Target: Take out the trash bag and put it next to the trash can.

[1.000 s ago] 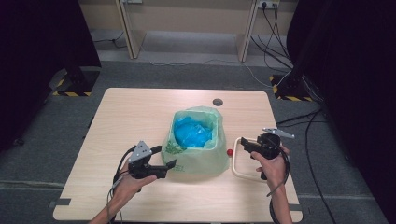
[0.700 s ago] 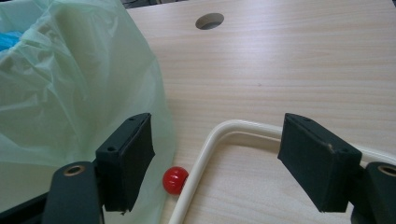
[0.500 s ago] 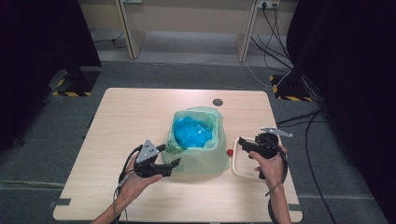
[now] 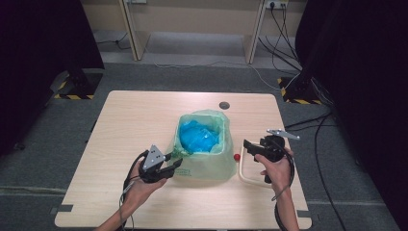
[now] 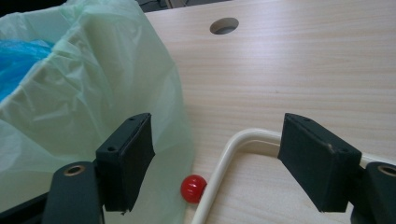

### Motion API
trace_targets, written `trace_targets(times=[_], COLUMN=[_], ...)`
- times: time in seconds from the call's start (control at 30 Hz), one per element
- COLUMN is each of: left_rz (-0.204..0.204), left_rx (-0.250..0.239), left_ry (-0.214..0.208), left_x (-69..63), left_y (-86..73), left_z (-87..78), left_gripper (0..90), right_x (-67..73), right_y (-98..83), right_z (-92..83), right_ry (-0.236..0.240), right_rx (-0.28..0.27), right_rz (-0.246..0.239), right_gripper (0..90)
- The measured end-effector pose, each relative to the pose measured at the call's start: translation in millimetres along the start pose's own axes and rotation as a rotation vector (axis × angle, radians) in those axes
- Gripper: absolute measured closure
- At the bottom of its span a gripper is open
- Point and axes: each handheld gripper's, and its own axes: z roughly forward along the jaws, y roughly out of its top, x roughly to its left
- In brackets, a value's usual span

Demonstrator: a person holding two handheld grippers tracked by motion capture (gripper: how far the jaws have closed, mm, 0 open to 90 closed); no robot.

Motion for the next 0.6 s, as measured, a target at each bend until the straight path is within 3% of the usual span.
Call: trace_targets(times=[0.23,0.43,0.6], left_rz=[0.004,0.019,0.018], left_rx=[-0.033,-0.046,-0.048], left_ry=[-0.009,-0.027,-0.033], left_x=[0.3,-0.6,0.0], left_y=[2.1,6.9,6.9], left_z=[-6.1,-10.3,-10.6], left_gripper=[88.2,89.2,89.2], right_x=[9.2,21.3,36.5], right_y=[10.5,24.6,41.3], right_z=[2.3,10.4,19.0], right_ry=[0.031,0.060,0.082], right_rx=[-0.015,-0.027,-0.031], right_rz=[-0.010,-0.008,-0.042], right_gripper=[26.5,27.8,26.0])
